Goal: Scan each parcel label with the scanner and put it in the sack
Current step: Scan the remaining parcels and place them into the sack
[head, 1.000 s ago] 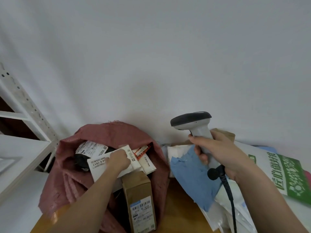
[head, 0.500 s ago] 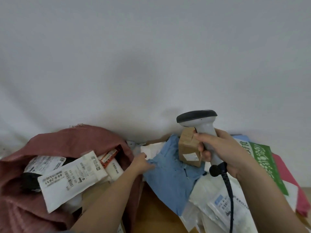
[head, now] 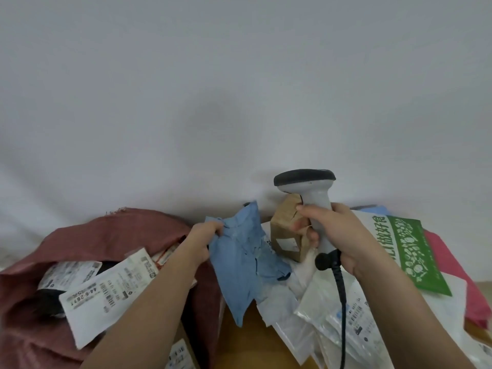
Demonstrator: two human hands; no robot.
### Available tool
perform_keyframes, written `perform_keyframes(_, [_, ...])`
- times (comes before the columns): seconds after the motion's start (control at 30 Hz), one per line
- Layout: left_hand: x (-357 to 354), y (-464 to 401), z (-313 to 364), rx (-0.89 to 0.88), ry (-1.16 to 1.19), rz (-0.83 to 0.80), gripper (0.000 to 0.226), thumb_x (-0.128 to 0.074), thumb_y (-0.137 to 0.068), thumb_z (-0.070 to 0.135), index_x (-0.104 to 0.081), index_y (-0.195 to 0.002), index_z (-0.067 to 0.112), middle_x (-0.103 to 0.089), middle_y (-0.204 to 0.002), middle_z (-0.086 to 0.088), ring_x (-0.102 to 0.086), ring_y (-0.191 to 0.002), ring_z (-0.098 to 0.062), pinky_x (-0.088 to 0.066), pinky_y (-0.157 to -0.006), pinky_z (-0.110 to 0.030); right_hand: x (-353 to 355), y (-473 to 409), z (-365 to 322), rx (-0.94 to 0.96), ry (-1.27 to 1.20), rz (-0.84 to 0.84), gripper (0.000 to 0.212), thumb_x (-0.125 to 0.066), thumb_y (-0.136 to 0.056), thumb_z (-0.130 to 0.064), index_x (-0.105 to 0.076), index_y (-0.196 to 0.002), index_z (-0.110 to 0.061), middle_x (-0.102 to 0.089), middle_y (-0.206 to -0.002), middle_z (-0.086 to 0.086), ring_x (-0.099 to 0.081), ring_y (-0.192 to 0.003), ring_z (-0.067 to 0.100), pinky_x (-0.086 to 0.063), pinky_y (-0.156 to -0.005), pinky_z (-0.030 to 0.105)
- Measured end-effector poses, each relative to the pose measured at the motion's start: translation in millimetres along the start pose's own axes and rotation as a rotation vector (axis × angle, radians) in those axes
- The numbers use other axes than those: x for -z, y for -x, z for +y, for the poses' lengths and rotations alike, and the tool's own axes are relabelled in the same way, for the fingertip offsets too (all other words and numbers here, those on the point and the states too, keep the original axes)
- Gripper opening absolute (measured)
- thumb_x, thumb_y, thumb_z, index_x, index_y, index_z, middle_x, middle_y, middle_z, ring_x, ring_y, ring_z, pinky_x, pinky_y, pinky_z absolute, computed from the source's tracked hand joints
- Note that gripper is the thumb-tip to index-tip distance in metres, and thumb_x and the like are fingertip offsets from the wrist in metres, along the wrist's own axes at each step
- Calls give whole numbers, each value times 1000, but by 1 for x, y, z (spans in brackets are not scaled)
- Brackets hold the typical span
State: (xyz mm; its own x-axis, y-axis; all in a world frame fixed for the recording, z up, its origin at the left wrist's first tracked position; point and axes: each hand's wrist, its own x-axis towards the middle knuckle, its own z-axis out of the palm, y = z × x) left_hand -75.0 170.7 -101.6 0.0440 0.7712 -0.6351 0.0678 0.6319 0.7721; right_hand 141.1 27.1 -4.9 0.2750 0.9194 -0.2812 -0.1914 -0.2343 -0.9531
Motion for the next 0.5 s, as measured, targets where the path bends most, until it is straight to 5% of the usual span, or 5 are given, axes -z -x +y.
perform_keyframes(0.2, [-4, 54, 34, -54, 351, -177, 25, -30, -94, -3, -54, -101, -7, -61, -101, -22, -59, -98, -38, -56, -81, -43, -26, 15, 0, 90, 21, 26, 27, -73, -83, -18, -65, -100, 1, -69, -76, 19, -46, -42, 8, -46, -47, 23])
perform_keyframes(0.27, [-5, 70, 42, -37, 389, -178, 24, -31, -92, -4, -51, -78, -6, -66, -72, -24, -66, -71, -37, -58, -68, -46, -35, 22, 0, 113, 57, 3, 30, -81, -76, -21, -66, -95, -3, -62, -63, 9, -49, -43, 8, -47, -47, 22])
perform_keyframes(0.33, [-4, 84, 49, -60, 452, -210, 29, -30, -90, -5, -50, -69, -4, -64, -59, -23, -67, -53, -34, -53, -79, -48, -45, 29, 1, 131, 128, -11, 34, -86, -69, -21, -65, -91, -7, -68, -66, 0, -59, -50, 7, -49, -48, 22])
perform_keyframes(0.4, [-5, 98, 52, -95, 488, -270, 35, -30, -90, -5, -54, -64, -6, -64, -60, -25, -67, -51, -35, -49, -91, -51, -53, 32, 3, 140, 264, 43, 42, -89, -65, -20, -62, -94, -6, -73, -85, 7, -70, -72, 15, -59, -61, 31])
perform_keyframes(0.5, [-6, 118, 56, -140, 471, -381, 20, -35, -91, -4, -52, -82, -1, -64, -63, -25, -69, -57, -36, -56, -70, -52, -59, 30, 8, 158, 323, 169, 36, -85, -69, -12, -60, -94, -5, -72, -94, 13, -69, -82, 25, -56, -68, 37])
